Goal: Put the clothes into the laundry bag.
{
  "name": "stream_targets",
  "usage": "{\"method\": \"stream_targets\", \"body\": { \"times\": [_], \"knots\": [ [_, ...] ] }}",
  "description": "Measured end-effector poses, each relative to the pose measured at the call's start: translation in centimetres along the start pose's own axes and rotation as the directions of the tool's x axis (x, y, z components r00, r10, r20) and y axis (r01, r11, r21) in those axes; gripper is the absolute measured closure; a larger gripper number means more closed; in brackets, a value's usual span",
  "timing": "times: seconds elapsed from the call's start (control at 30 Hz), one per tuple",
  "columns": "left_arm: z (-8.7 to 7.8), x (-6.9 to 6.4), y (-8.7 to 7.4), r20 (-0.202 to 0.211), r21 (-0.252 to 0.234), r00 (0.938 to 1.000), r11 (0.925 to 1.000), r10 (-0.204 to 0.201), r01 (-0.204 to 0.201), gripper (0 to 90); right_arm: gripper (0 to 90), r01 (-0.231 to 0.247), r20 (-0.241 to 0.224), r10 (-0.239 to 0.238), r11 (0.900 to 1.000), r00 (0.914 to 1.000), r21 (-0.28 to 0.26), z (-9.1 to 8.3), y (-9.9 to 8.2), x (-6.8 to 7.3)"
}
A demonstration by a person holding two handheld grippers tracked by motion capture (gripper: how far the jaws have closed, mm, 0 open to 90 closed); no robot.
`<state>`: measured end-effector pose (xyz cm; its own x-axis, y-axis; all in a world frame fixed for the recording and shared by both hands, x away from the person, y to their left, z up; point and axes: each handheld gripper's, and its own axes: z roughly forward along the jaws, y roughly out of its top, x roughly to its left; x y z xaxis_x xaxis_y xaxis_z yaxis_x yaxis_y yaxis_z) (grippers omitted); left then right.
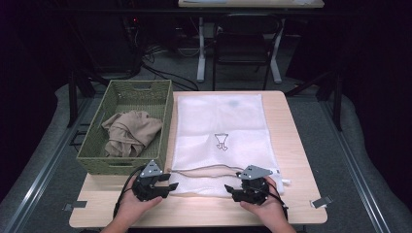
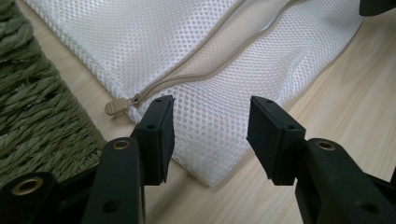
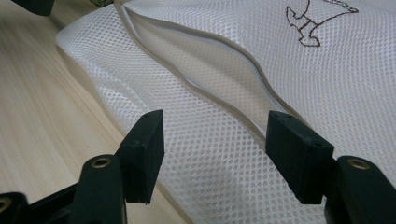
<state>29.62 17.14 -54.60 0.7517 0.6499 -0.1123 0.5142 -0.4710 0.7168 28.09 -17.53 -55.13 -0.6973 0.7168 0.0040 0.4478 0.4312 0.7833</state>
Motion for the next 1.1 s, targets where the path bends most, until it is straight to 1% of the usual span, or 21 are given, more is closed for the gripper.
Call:
{"method": "stream_targets", "body": {
  "times": [0.13, 0.27, 0.37, 0.4, 0.43, 0.57, 0.6, 0.67, 0.7, 0.73, 0.8, 0.83, 0.87, 0.9, 0.97, 1.0, 1.03, 1.1],
  "knots": [
    [-0.1, 0.0, 0.0, 0.002, 0.001, 1.0, 1.0, -0.001, 0.001, 51.2, 37.4, -0.008, -0.005, 0.008, 0.9998, 1.0, -0.017, -0.1, 0.1, 0.0],
    [-0.1, 0.0, 0.0, 0.002, 0.0, 1.0, 1.0, -0.007, 0.007, 51.2, 37.8, 0.005, -0.006, -0.005, 0.9996, 1.0, -0.027, -0.1, 0.1, 0.0],
    [-0.1, 0.0, -0.1, -0.001, 0.002, 0.9999, 0.9999, -0.012, 0.012, 51.1, 38.1, -0.007, -0.009, 0.007, 0.9993, 0.9999, -0.037, -0.2, 0.1, 0.0],
    [-0.1, 0.0, -0.1, -0.003, 0.007, 0.9999, 0.9999, -0.011, 0.011, 51.1, 40.5, -0.027, -0.022, 0.026, 0.9988, 0.9994, -0.041, -0.2, 0.2, -0.1],
    [-0.1, 0.0, -0.1, -0.003, 0.007, 0.9999, 0.9999, -0.011, 0.011, 51.1, 40.7, -0.032, -0.023, 0.031, 0.9985, 0.9993, -0.044, -0.2, 0.2, -0.1],
    [0.0, 0.0, -0.2, -0.01, 0.01, 0.9999, 0.9999, -0.008, 0.008, 51.2, 43.4, -0.034, -0.014, 0.033, 0.9983, 0.9994, -0.049, -0.3, 0.2, -0.2],
    [0.1, 0.0, -0.2, -0.018, 0.01, 0.9998, 0.9999, 0.001, -0.001, 51.5, 44.8, -0.033, -0.009, 0.032, 0.9982, 0.9994, -0.05, -0.3, 0.2, -0.3],
    [0.3, -0.1, -0.2, -0.01, 0.019, 0.9999, 0.9998, -0.008, 0.008, 51.6, 45.9, -0.033, -0.007, 0.033, 0.9982, 0.9994, -0.05, -0.3, 0.2, -0.3],
    [0.4, 0.0, -0.2, -0.019, 0.023, 0.9998, 0.9997, 0.008, -0.007, 51.8, 47.1, -0.028, -0.002, 0.028, 0.9984, 0.9996, -0.049, -0.4, 0.2, -0.3],
    [0.6, -0.1, -0.2, -0.016, 0.024, 0.9999, 0.9997, 0.004, -0.004, 51.9, 48.6, -0.025, 0.008, 0.025, 0.9985, 0.9997, -0.049, -0.4, 0.2, -0.4],
    [0.7, -0.2, -0.1, -0.017, 0.034, 0.9995, 0.9991, 0.028, -0.027, 52.1, 49.9, -0.031, 0.01, 0.031, 0.9982, 0.9995, -0.051, -0.5, 0.2, -0.6],
    [0.8, -0.4, -0.1, -0.017, 0.031, 0.9996, 0.9993, 0.021, -0.02, 52.1, 49.9, -0.031, 0.01, 0.031, 0.9982, 0.9995, -0.051, -0.5, 0.2, -0.6],
    [0.9, -0.5, -0.1, -0.016, 0.034, 0.9996, 0.9992, 0.024, -0.023, 52.8, 50.6, -0.027, 0.016, 0.028, 0.9982, 0.9995, -0.054, -0.5, 0.2, -0.6],
    [1.0, -0.5, -0.1, -0.012, 0.04, 0.9994, 0.9986, 0.034, -0.033, 52.8, 50.6, -0.027, 0.016, 0.028, 0.9982, 0.9995, -0.054, -0.5, 0.2, -0.6],
    [1.2, -0.7, 0.0, -0.005, 0.043, 0.9994, 0.9985, 0.035, -0.035, 53.4, 51.4, -0.031, 0.021, 0.032, 0.9981, 0.9993, -0.054, -0.5, 0.2, -0.7],
    [1.2, -0.7, 0.0, -0.006, 0.043, 0.999, 0.9981, 0.045, -0.045, 53.7, 51.4, -0.03, 0.024, 0.031, 0.9982, 0.9992, -0.052, -0.5, 0.2, -0.7],
    [1.4, -0.9, 0.0, 0.003, 0.038, 0.9994, 0.9987, 0.035, -0.035, 53.7, 51.4, -0.03, 0.024, 0.031, 0.9982, 0.9992, -0.052, -0.5, 0.2, -0.7],
    [1.6, -0.9, 0.0, 0.006, 0.05, 0.9988, 0.9975, 0.049, -0.049, 53.9, 51.4, -0.031, 0.029, 0.033, 0.9984, 0.999, -0.047, -0.4, 0.2, -0.7]
  ]
}}
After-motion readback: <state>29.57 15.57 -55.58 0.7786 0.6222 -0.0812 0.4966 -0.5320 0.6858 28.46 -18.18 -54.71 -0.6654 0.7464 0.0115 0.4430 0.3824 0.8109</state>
